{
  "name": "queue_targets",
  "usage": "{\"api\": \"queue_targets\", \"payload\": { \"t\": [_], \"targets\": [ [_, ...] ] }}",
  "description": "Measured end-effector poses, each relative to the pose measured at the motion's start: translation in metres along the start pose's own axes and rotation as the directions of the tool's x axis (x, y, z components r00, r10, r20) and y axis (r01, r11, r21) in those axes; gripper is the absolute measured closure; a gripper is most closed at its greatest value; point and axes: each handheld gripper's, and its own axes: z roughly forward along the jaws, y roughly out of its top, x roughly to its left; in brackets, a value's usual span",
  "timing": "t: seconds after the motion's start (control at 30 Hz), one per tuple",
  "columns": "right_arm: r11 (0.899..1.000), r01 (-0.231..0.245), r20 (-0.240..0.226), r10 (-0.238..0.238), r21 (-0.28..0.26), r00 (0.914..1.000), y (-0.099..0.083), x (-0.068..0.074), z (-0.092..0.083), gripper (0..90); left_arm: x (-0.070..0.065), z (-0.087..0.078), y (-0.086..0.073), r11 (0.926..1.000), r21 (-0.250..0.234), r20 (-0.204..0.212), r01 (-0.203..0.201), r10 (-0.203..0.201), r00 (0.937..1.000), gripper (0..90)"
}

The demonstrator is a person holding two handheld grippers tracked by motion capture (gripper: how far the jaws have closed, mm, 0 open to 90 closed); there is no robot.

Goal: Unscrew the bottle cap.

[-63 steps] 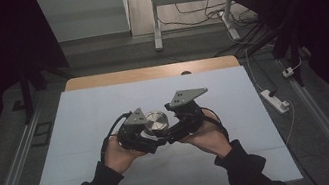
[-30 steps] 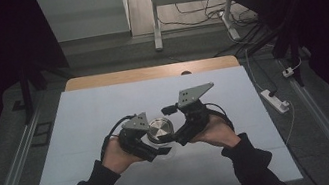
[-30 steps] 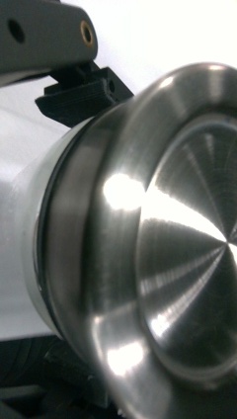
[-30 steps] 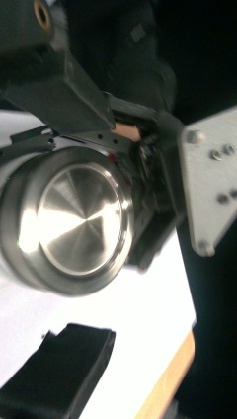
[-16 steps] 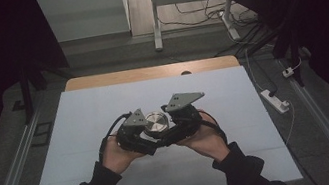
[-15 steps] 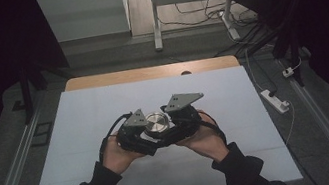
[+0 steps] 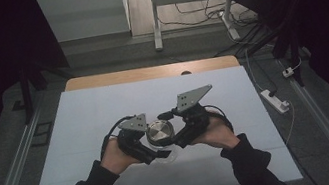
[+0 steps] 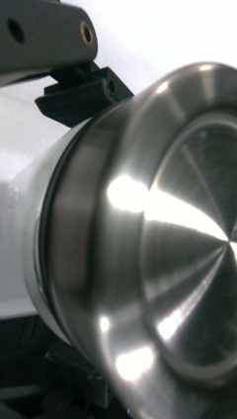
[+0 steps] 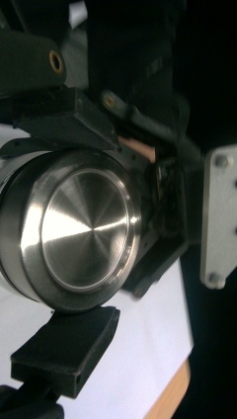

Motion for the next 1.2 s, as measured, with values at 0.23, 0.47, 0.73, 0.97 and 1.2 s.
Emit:
{"api": "queue_targets", "payload": {
  "t": [0.23,0.47,0.73,0.97,1.2],
  "targets": [
    [0.999,-0.030,-0.008,0.030,-0.022,0.9995,-0.002,-0.005,-0.006,9.9,0.000,0.000,0.003,0.9997,0.014,-0.055,0.020,-0.019,0.9983,15.3],
    [0.999,-0.030,0.276,0.018,0.040,0.9610,0.011,0.011,0.002,7.6,0.007,-0.006,-0.001,0.9936,-0.001,-0.221,0.113,-0.111,0.9689,15.3],
    [0.998,-0.064,0.411,0.053,0.014,0.9100,0.009,0.020,0.024,14.9,0.006,-0.004,0.000,0.9921,-0.002,-0.234,0.125,-0.122,0.9646,15.3],
    [0.998,-0.046,0.343,0.029,0.042,0.9389,0.010,0.019,0.021,19.5,0.006,-0.003,-0.002,0.9966,0.000,-0.162,0.083,-0.081,0.9834,15.3],
    [1.000,0.010,0.130,-0.014,0.030,0.9914,0.009,0.012,0.002,19.6,0.000,-0.003,0.001,0.9997,-0.017,-0.050,0.019,-0.019,0.9986,15.3]
  ]
}}
